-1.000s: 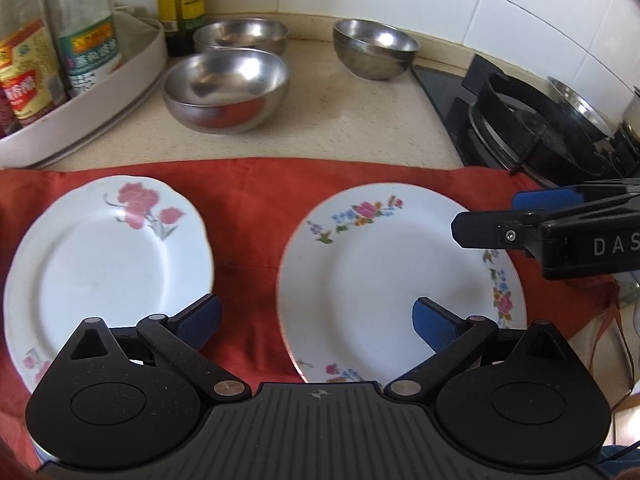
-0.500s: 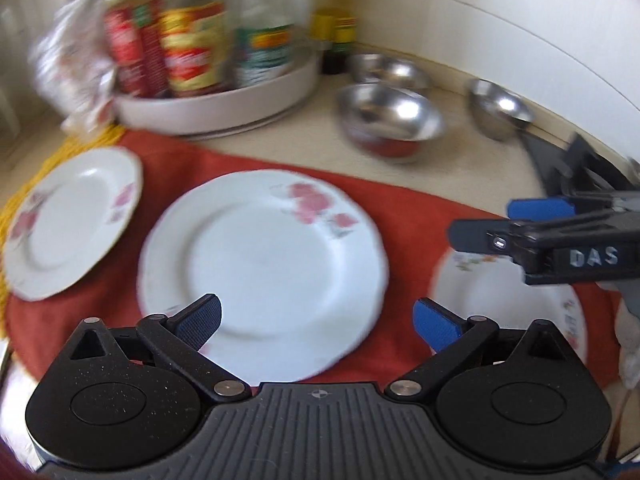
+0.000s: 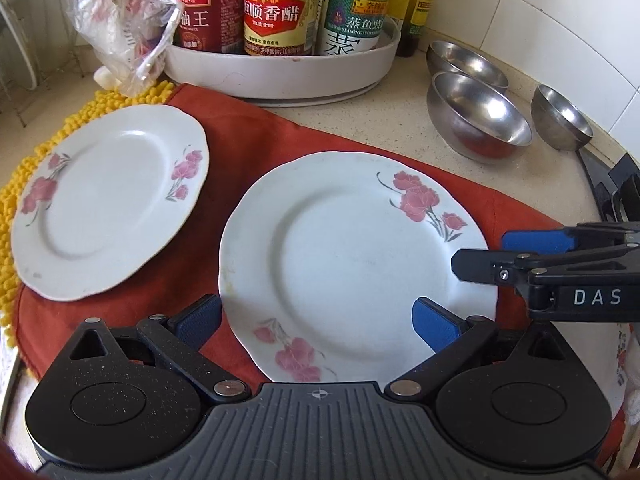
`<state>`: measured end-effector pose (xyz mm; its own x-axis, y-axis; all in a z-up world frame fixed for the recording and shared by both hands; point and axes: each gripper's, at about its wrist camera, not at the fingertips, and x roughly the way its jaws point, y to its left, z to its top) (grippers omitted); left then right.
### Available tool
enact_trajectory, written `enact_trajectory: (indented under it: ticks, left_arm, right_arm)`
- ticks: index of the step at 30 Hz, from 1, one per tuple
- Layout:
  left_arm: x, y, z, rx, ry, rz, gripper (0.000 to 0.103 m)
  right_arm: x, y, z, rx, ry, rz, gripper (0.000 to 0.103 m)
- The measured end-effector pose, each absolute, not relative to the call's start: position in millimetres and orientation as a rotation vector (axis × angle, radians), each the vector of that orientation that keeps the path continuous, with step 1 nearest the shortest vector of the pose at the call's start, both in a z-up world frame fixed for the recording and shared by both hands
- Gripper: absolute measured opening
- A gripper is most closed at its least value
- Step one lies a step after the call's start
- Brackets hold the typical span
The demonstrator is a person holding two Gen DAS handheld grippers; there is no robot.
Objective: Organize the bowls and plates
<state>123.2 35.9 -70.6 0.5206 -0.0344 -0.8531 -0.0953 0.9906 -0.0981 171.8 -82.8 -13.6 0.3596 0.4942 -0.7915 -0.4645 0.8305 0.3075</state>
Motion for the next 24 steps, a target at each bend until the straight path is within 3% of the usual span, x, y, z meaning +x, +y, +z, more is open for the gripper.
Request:
enact_trajectory:
  ticks: [5,10,18,24]
  left_arm:
    - [131,44,-77,-0.133,1.031,-0.013,0.1]
    - [136,59,-75,-0.154,1.015,-0.038,0.097]
    - [149,53,-79,-0.121,0.981,-0.083,0.102]
    - [147,66,-75,-0.193,0.978,-0.123,0.097]
  right_arm:
    - [174,-81,-20,0.095,1.053,0.607,0.052]
    - [172,-81,-14,0.105,1.058,0.559,0.04]
    - [175,-77,-18,0.105,1.056,0.525,0.039]
    - [166,-78,-15,0.101,1.054,0.49,0.04]
